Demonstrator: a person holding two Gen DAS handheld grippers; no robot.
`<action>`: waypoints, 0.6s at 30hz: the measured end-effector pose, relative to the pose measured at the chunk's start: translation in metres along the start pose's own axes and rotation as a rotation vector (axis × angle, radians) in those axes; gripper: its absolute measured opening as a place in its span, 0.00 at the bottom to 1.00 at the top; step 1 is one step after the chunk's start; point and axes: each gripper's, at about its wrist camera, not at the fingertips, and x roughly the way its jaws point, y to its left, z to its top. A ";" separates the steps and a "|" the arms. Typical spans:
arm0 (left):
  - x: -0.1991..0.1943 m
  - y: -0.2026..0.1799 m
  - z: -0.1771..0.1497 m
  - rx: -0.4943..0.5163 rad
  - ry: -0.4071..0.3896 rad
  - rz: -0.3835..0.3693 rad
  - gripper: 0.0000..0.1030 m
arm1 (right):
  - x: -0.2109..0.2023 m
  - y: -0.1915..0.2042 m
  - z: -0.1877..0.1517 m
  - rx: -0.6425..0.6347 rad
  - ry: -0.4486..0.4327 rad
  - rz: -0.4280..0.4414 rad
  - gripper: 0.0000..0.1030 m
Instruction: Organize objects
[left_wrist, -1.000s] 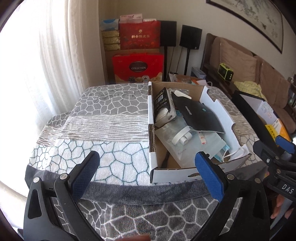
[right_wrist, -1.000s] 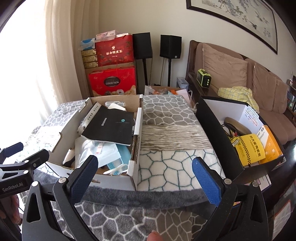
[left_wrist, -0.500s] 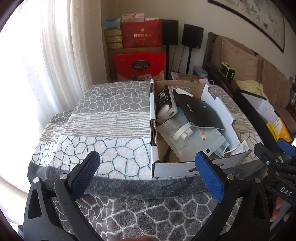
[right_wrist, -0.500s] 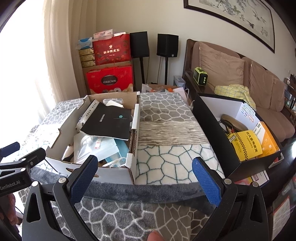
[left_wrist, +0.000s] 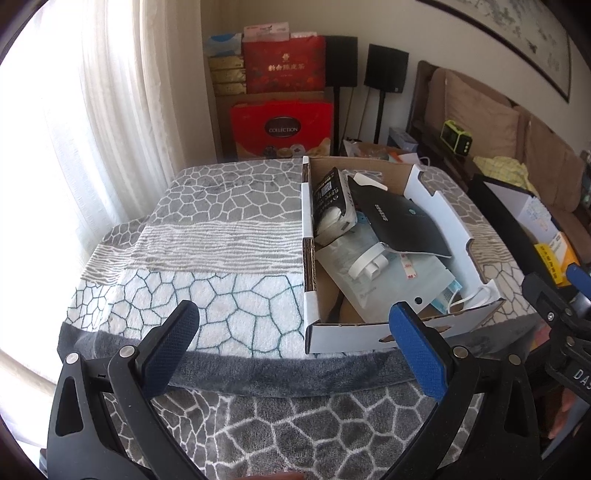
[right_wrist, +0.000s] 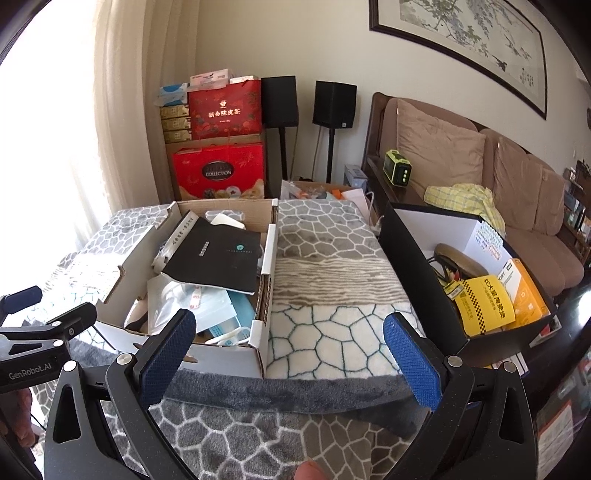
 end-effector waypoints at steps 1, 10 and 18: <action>0.000 0.000 0.000 -0.001 0.001 -0.002 1.00 | 0.000 0.000 0.001 0.001 0.001 0.002 0.99; 0.001 0.002 0.002 -0.007 0.005 -0.008 1.00 | 0.000 0.000 0.002 -0.003 0.004 -0.001 0.99; -0.001 0.001 0.003 -0.011 -0.002 -0.015 1.00 | 0.001 0.000 0.003 -0.004 0.005 -0.001 0.99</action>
